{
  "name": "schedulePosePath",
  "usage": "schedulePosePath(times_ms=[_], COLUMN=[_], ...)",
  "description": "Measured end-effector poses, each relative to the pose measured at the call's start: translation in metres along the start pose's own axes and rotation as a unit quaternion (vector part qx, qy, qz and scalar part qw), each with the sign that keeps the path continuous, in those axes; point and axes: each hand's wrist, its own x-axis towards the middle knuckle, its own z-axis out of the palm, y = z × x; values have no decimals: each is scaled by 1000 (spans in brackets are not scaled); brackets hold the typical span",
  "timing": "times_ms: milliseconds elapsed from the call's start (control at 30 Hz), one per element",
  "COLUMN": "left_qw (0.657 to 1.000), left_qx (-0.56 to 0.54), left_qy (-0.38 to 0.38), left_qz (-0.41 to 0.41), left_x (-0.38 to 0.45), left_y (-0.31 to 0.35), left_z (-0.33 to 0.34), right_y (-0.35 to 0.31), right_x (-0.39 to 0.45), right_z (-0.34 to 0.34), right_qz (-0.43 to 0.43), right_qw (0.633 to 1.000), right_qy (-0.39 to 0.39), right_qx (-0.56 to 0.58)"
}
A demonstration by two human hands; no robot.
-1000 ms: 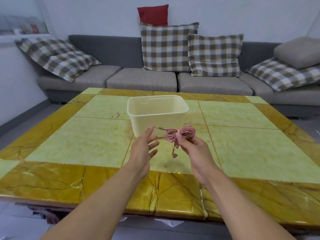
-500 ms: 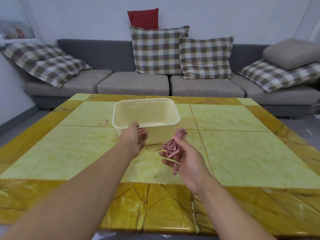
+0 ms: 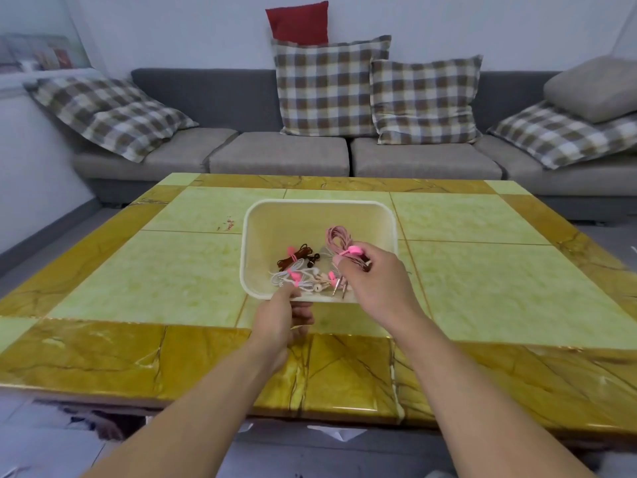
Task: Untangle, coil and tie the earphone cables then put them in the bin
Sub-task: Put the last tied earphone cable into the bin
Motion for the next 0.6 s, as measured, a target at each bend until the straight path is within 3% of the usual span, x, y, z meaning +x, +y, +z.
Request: schedulePosePath(times_ms=[100, 300, 400, 600], left_qw=[1000, 999, 999, 998], left_qx=[14, 6, 0, -29], left_qy=[9, 29, 29, 48], left_qz=[21, 13, 18, 21], left_x=[-18, -37, -36, -38], left_y=[-2, -5, -6, -11], left_z=[0, 1, 1, 6], right_y=[-1, 10, 20, 24], right_x=[10, 41, 52, 67], right_z=[2, 17, 26, 37], right_qz=[-22, -58, -55, -20], right_qw=[982, 942, 934, 955], right_qy=[-5, 43, 14, -14], right_qx=[-188, -328, -352, -294])
